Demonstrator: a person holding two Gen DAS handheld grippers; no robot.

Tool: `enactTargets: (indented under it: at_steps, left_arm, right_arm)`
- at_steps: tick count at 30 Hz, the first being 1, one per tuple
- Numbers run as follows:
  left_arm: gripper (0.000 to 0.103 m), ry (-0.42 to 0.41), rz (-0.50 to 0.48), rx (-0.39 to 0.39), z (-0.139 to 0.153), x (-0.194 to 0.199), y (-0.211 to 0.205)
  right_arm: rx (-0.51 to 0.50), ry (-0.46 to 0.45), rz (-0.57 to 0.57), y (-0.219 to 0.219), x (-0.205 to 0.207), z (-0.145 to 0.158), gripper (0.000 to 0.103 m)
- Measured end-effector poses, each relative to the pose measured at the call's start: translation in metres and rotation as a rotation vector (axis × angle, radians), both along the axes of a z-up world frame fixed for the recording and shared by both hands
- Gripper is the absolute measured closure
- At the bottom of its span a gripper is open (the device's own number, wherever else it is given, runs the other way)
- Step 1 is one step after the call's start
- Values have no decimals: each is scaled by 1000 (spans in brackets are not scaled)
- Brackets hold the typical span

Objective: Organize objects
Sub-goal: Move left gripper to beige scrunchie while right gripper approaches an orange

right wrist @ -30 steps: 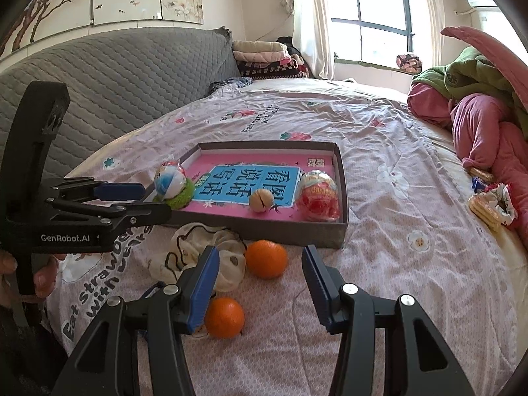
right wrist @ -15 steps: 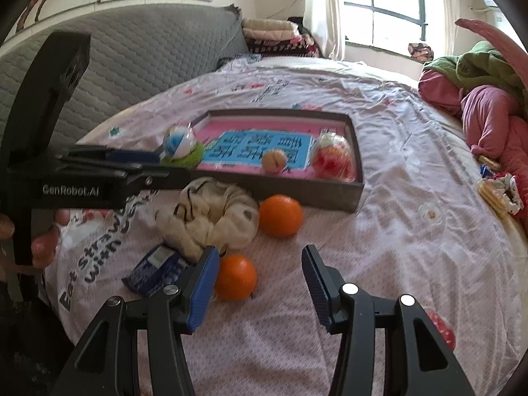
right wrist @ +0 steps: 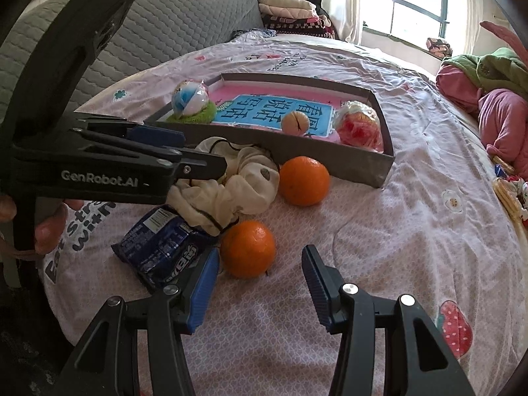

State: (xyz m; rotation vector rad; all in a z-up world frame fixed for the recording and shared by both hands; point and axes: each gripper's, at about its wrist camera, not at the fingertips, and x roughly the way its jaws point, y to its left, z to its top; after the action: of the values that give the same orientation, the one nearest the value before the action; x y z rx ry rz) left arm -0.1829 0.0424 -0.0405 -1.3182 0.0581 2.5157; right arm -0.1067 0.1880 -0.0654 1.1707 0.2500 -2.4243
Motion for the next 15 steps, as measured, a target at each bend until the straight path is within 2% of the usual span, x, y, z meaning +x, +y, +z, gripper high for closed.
enactTargets:
  at_steps: [6,11,15]
  left_arm:
    - [37,-34,3,-6,-13,-8,0]
    - [36,-69,1,20,-22,-15,0]
    - [36,-66,0,33,-25,-18,1]
  right_arm:
    - [-33,-19,-2,1,-4,-4,51]
    - [-24,-14,14,-2,-4,-6,51]
    - [2,-5,28,-7,-4,-9,52]
